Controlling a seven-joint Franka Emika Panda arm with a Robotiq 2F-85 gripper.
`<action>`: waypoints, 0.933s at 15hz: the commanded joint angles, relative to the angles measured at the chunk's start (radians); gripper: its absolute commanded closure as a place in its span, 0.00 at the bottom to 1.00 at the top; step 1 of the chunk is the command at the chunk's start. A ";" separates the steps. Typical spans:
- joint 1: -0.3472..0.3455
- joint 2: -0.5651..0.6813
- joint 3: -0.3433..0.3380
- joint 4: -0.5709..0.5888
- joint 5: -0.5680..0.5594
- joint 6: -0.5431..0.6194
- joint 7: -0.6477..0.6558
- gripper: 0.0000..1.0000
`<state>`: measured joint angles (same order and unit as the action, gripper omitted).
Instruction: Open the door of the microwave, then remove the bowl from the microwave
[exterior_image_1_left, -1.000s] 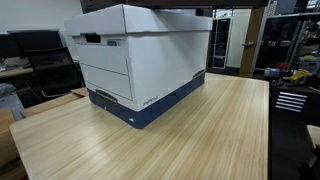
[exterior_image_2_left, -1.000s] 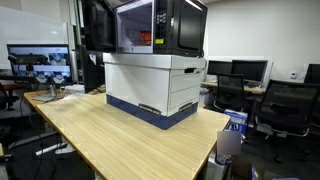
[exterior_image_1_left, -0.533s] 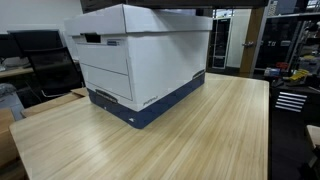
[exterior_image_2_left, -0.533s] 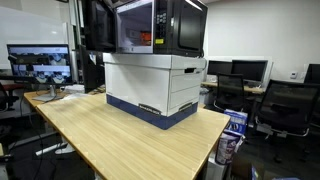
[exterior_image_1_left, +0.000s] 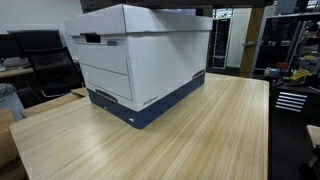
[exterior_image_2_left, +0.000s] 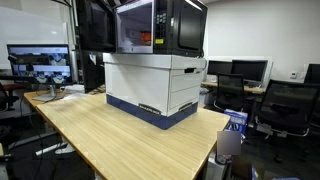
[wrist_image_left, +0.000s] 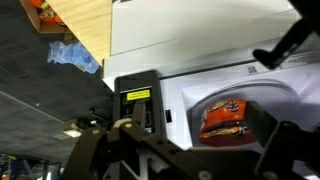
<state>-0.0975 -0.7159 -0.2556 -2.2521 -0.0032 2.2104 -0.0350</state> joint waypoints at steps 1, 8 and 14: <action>0.066 -0.028 -0.025 0.017 0.107 -0.130 -0.105 0.00; 0.099 -0.026 -0.012 0.074 0.151 -0.439 -0.213 0.00; 0.048 -0.016 0.038 0.019 0.067 -0.357 -0.183 0.00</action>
<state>-0.0129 -0.7337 -0.2557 -2.1984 0.0973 1.8069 -0.2132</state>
